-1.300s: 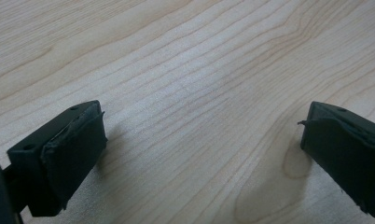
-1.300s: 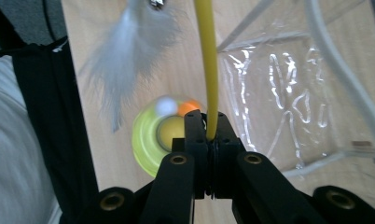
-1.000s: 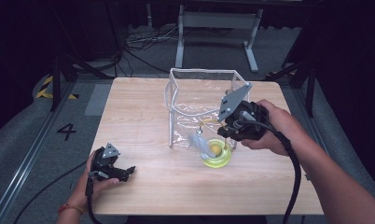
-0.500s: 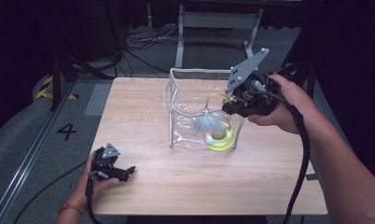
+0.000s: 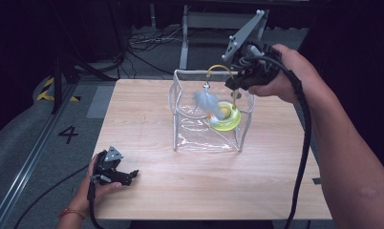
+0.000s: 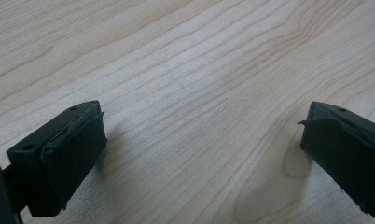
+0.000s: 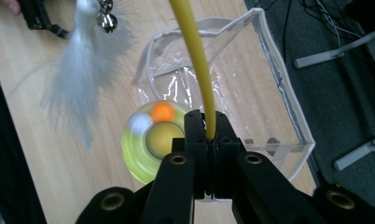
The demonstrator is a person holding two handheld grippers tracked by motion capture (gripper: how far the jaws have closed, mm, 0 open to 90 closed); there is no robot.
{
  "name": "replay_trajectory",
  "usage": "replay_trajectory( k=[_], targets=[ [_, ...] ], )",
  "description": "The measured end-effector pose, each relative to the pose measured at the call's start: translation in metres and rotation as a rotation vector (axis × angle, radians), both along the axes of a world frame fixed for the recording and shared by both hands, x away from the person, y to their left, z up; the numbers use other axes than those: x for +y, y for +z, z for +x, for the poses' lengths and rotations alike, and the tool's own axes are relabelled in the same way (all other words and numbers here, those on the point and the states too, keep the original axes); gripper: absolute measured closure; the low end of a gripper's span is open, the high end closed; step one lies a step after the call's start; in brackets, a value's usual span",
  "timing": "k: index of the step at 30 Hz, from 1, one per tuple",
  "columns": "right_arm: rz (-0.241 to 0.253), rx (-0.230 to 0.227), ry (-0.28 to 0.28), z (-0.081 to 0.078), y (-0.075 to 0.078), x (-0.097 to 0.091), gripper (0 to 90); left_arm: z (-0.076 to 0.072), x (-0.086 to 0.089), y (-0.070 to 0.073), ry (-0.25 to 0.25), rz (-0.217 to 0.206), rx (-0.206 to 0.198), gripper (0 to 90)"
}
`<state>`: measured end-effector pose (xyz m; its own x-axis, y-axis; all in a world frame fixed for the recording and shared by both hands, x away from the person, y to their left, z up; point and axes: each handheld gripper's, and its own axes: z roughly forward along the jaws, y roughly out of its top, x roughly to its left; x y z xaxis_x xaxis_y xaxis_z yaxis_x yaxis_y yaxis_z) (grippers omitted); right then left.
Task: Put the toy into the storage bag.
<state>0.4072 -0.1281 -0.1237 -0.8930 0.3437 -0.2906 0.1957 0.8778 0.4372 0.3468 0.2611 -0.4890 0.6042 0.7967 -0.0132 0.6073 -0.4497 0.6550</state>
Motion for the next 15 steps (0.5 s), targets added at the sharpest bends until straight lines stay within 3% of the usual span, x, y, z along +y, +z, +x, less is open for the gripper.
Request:
replay_trajectory(
  k=[11,15],
  targets=[
    [0.042,-0.003,-0.06,0.044,0.002,0.003,88.3,0.0,0.0,0.0,0.0,0.005,0.001,0.4],
    [0.06,-0.004,-0.054,0.048,0.005,0.007,88.3,0.0,0.0,0.0,0.0,0.004,0.002,0.3]
  ],
)
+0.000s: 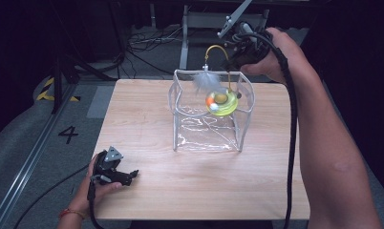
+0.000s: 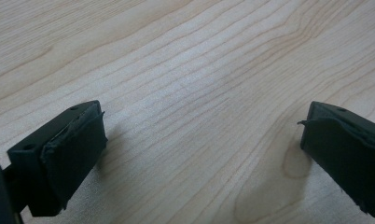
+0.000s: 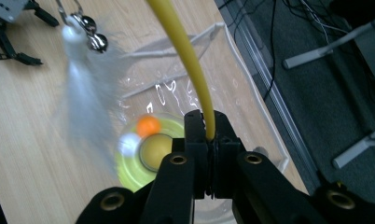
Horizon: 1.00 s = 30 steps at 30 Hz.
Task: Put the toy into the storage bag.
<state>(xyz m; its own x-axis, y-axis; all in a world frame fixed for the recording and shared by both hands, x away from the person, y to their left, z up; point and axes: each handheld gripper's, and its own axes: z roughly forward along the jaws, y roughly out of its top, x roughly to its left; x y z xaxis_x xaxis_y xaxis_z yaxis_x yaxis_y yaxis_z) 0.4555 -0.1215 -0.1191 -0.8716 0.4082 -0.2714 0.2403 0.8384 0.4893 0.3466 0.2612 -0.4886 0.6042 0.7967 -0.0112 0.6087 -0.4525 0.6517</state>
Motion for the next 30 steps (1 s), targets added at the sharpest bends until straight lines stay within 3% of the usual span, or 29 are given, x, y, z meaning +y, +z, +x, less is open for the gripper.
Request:
replay_trajectory(
  k=[6,11,15,20,30],
  targets=[
    [0.026,-0.016,-0.006,0.008,0.006,0.007,88.3,0.0,0.0,0.0,0.0,0.0,0.0,0.4],
    [0.031,-0.021,-0.03,0.021,-0.001,0.015,88.3,0.0,0.0,0.0,0.002,0.001,-0.002,0.4],
    [0.011,-0.023,-0.059,0.033,-0.015,0.024,88.3,0.0,0.0,0.0,0.001,0.002,-0.002,0.4],
    [-0.003,0.01,-0.068,0.043,-0.035,0.029,88.3,0.0,0.0,0.0,0.002,0.0,-0.003,0.3],
    [0.009,0.066,-0.063,0.053,-0.072,0.026,88.2,0.0,0.0,0.0,0.002,0.0,-0.004,0.4]
  ],
)
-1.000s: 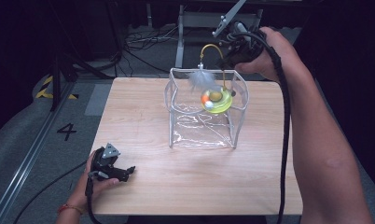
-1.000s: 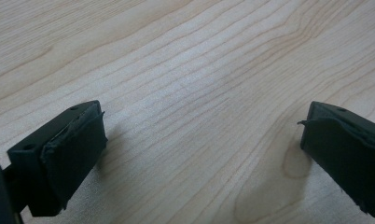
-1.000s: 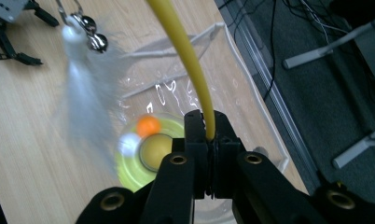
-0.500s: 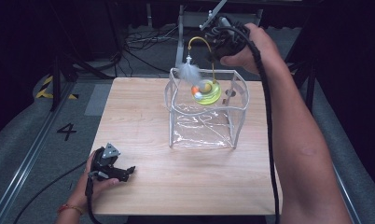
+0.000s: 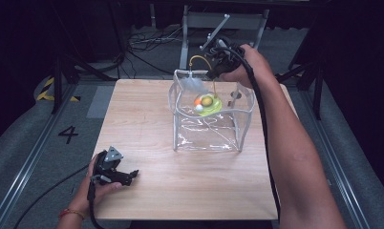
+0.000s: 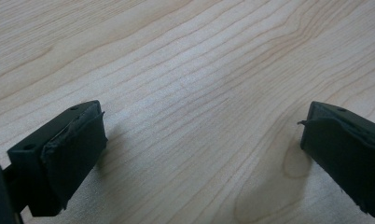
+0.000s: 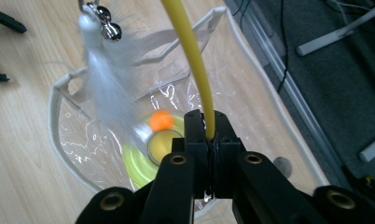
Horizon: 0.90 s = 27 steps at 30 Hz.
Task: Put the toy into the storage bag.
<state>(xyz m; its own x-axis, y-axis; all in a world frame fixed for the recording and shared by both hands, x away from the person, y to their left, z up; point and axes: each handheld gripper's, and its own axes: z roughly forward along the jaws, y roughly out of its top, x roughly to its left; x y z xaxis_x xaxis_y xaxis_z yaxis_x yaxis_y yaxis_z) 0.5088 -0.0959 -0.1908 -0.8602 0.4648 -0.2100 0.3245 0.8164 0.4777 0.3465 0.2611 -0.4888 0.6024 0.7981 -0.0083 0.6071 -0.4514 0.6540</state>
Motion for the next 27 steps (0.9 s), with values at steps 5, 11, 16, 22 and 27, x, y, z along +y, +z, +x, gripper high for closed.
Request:
replay_trajectory(
  k=[5,11,16,22,27],
  targets=[
    [-0.015,0.03,0.003,0.004,-0.021,-0.002,88.2,0.0,0.0,0.0,0.001,0.0,-0.001,0.4],
    [-0.03,0.063,-0.01,0.006,-0.043,-0.009,88.2,0.0,0.0,0.0,0.001,0.0,-0.001,0.4],
    [-0.04,0.084,-0.017,0.008,-0.059,-0.015,88.2,0.0,0.0,0.0,0.0,0.002,-0.001,0.3],
    [-0.044,0.103,-0.017,0.009,-0.071,-0.02,88.2,0.0,0.0,0.0,0.0,0.002,-0.001,0.3],
    [-0.049,0.122,-0.015,0.008,-0.079,-0.024,88.2,0.0,0.0,0.0,0.0,0.002,-0.001,0.4]
  ],
)
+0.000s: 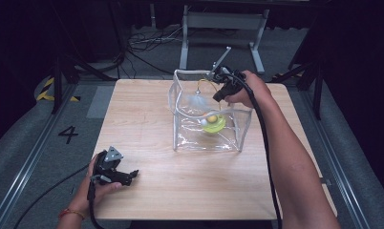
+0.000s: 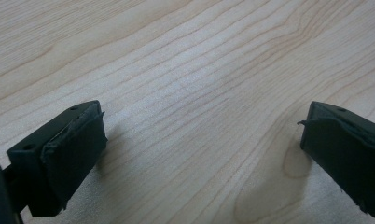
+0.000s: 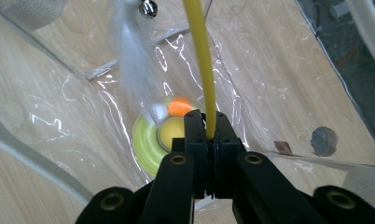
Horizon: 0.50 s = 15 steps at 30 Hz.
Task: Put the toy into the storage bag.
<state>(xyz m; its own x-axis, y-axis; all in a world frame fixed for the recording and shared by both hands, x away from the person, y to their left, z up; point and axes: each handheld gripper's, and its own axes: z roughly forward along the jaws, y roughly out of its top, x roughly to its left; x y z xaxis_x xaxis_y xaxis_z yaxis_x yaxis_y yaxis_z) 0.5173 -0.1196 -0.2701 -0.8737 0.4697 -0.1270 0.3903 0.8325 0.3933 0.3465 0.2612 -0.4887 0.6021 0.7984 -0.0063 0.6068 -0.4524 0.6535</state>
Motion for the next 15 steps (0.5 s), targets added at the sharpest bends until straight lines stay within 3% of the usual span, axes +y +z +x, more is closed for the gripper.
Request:
replay_trajectory(
  k=[15],
  targets=[
    [-0.024,0.018,0.0,-0.001,-0.014,-0.004,88.1,0.0,0.0,0.0,0.0,-0.001,0.0,0.3]
  ],
)
